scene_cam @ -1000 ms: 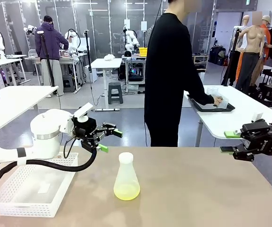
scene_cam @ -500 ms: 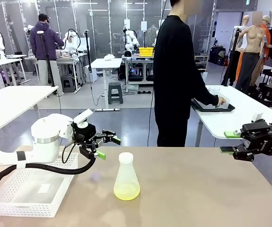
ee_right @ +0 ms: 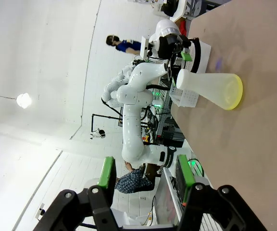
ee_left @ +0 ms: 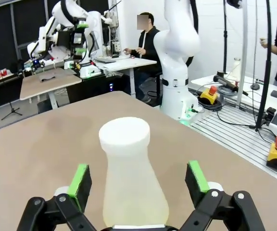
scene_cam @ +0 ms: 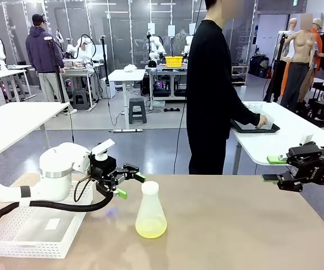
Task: Prepare the solutions needed for the experiment.
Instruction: When the human places the Big flask in the center of the table, pick up the Big flask and place it in the left Organizing basket.
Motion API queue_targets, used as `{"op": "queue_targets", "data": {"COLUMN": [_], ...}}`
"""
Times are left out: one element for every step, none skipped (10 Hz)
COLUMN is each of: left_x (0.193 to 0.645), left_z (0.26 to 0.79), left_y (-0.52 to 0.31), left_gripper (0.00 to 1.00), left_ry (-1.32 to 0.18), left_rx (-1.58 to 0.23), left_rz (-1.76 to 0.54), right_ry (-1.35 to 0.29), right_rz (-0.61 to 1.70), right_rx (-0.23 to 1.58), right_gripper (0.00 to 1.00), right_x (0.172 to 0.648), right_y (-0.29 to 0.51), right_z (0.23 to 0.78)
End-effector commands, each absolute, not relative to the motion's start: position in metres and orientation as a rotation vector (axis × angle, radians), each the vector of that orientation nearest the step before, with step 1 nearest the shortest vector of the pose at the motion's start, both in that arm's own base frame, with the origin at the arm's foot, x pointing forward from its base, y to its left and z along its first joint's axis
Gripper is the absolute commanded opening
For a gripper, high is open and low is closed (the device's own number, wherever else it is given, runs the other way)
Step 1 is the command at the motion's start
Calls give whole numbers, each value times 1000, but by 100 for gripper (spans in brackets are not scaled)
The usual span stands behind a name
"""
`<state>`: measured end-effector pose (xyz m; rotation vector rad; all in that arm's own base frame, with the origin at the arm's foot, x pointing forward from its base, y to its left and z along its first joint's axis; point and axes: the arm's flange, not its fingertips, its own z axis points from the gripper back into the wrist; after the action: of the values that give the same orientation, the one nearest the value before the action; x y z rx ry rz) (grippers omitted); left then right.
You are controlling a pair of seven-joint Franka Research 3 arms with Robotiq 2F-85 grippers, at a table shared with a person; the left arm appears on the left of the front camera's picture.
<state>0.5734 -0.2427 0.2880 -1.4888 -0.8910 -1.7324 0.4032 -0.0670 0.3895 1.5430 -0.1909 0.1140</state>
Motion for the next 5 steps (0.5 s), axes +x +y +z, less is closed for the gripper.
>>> {"op": "queue_targets", "data": {"left_x": [622, 624, 627, 626, 623], "left_z": [277, 275, 273, 271, 271], "left_y": [-304, -310, -317, -325, -331], "left_gripper": [100, 100, 100, 100, 100], "left_ry": [-869, -835, -825, -807, -786], "left_rx": [-1472, -1430, -1414, -1443, -1479], "left_rz": [-1647, -1620, -1595, -1588, -1592], "right_ry": [-194, -194, -194, -194, -194], "right_rz": [120, 120, 120, 120, 120], "right_rx": [1547, 1547, 1547, 1547, 1547], "right_gripper": [64, 64, 64, 64, 64], "right_x": [404, 404, 404, 404, 404], "right_y": [-67, -67, -67, -67, -67], "right_z": [391, 391, 391, 391, 391]}}
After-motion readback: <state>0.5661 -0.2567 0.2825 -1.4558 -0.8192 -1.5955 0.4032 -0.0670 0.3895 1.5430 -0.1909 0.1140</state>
